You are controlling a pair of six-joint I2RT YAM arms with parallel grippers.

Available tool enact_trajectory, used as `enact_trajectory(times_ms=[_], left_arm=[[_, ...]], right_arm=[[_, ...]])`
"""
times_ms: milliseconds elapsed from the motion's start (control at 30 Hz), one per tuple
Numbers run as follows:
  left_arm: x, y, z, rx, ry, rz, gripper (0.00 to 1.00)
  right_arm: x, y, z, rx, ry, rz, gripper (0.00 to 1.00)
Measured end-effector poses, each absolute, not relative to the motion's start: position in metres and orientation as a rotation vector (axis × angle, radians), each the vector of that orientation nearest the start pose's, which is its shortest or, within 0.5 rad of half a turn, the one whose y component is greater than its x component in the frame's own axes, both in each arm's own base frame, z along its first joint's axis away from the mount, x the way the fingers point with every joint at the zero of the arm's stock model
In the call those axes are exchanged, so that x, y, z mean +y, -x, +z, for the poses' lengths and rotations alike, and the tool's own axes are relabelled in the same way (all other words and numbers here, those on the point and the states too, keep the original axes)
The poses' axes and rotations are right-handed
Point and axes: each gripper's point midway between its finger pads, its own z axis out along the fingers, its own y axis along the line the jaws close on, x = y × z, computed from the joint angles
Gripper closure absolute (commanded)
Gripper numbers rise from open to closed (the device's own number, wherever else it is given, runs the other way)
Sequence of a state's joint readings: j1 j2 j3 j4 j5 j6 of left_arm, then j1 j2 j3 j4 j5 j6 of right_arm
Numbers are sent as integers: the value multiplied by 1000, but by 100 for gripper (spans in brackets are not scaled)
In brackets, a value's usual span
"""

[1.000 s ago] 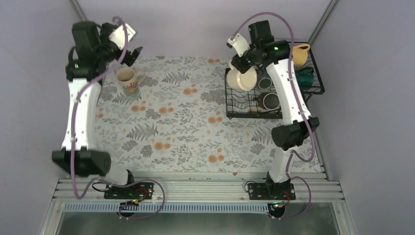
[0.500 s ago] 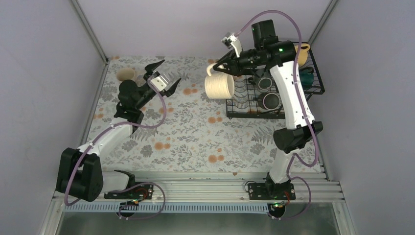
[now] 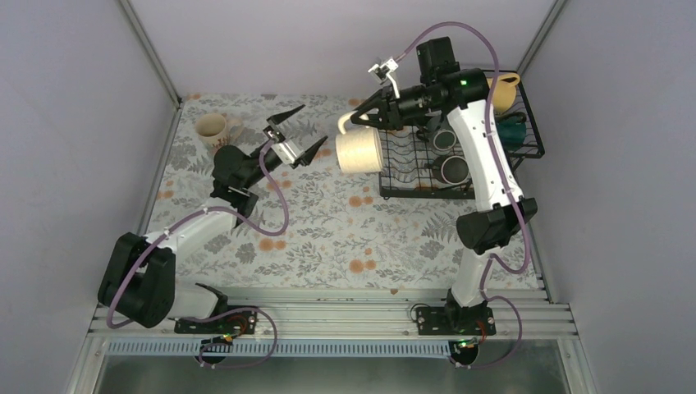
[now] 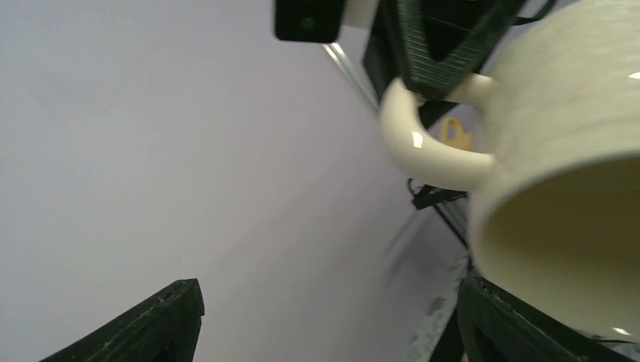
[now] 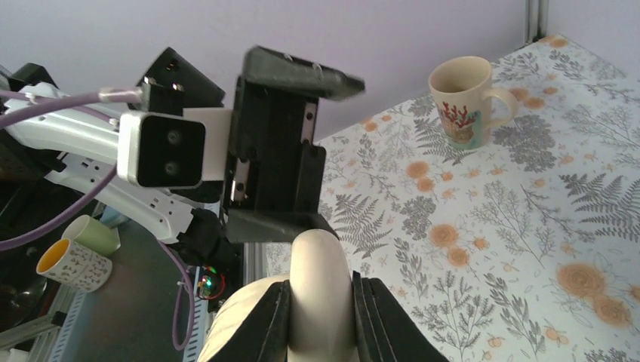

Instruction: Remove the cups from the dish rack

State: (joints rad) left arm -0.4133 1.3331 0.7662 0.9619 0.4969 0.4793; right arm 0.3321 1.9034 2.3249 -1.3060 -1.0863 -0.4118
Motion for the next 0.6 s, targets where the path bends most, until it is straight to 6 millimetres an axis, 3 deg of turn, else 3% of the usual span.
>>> enact_trajectory(times_ms=[367, 600], left_arm=[[-265, -311, 346, 778, -1070, -408, 30], [-284, -301, 332, 745, -1168, -581, 31]], right_arm=[[279, -325, 391, 1818, 1205, 1361, 97], [285, -315, 391, 1804, 1229, 1393, 98]])
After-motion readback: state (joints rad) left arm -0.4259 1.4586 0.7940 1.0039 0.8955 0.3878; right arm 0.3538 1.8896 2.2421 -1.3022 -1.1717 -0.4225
